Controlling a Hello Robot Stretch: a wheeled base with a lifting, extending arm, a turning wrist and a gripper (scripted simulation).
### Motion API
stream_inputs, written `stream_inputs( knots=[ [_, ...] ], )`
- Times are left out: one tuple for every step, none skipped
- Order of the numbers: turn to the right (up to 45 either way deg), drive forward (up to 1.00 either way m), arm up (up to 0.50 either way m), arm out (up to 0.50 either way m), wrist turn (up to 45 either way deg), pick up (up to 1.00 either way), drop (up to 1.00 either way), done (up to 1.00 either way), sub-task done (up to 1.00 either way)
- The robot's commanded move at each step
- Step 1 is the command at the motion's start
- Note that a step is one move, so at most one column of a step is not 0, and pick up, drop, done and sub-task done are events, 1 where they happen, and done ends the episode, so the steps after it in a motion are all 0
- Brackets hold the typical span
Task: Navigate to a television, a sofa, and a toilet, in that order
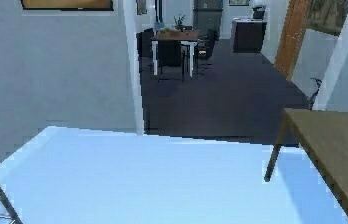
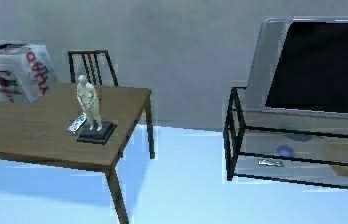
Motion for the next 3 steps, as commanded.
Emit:
stream_inputs(
  knots=[
    [6.0, 0.00, 0.00, 0.00, 0.0, 0.00, 0.00, 0.00, 0.00],
    [0.0, 1.00, 0.00, 0.00, 0.0, 0.00, 0.00, 0.00, 0.00],
    [3.0, 0.00, 0.00, 0.00, 0.0, 0.00, 0.00, 0.00, 0.00]
  ],
)
